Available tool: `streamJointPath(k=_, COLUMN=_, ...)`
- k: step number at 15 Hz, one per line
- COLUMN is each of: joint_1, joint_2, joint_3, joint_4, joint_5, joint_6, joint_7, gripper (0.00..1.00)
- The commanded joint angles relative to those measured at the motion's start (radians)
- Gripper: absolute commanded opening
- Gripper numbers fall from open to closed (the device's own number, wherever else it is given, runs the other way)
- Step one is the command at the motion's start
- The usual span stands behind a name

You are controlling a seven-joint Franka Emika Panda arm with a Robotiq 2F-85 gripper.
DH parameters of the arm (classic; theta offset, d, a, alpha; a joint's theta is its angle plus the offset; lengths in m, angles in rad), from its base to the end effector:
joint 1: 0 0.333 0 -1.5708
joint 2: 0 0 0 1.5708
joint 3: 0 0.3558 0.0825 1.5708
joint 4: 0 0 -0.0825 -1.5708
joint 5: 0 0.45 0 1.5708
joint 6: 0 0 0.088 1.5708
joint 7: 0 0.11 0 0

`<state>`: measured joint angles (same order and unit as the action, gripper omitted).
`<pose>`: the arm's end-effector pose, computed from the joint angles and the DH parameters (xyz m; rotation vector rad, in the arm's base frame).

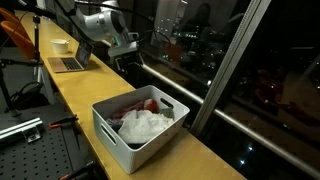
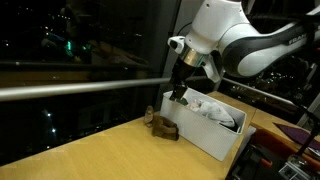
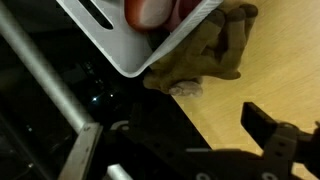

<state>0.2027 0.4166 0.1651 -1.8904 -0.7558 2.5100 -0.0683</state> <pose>0.6691 0.2542 0.2967 2.3902 1.2849 0.3784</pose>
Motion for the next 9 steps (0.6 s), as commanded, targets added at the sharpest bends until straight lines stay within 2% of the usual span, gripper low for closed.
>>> streamJointPath(k=1, joint_1=0.019, joint_2=0.134, joint_3=-0.011, joint_4=0.13, joint_5=0.027, joint_6=-0.026, joint_7=-0.118, gripper=1.0)
streamJointPath(k=9, joint_1=0.024, joint_2=0.331, joint_3=-0.018, joint_4=0.242, joint_5=0.043, joint_6=-0.033, joint_7=-0.261, gripper=1.0)
